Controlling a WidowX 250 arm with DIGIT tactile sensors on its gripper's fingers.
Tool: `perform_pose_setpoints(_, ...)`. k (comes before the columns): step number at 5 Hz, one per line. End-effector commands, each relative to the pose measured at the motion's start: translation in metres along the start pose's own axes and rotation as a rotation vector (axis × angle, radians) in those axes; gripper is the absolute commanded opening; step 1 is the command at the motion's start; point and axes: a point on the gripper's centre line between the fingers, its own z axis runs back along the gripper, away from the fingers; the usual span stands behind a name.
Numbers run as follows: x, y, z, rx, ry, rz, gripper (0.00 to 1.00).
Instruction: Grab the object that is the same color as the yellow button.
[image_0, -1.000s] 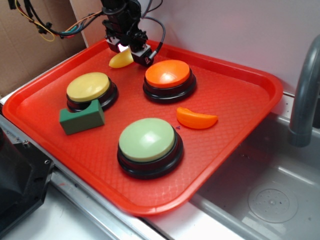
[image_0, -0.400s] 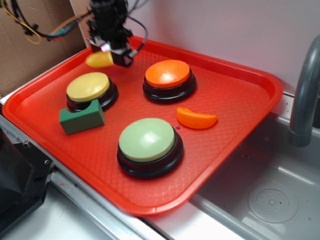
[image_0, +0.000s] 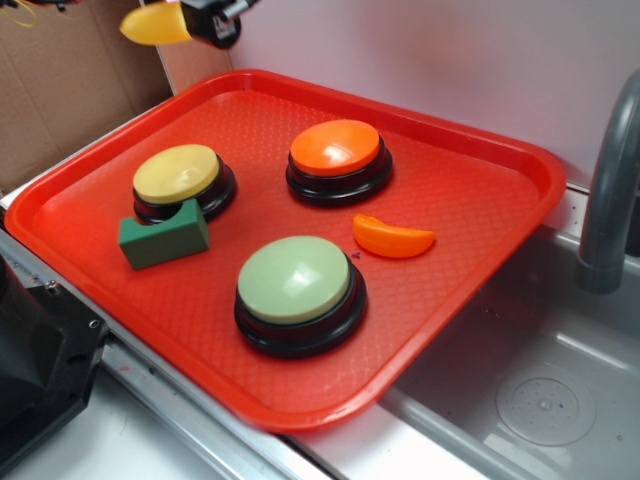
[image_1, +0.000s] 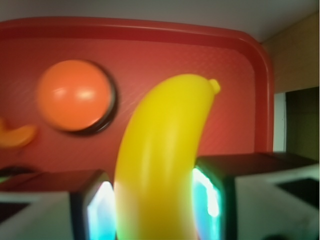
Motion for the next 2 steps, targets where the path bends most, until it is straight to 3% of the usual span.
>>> perform_pose_setpoints(1,-0.0226,-0.0215,0.0678,-0.022,-0.084,-0.113,0.0)
perform_pose_setpoints(2,-0.0163,-0.0203,0.0604,-0.03,-0.028,-0.104,0.0)
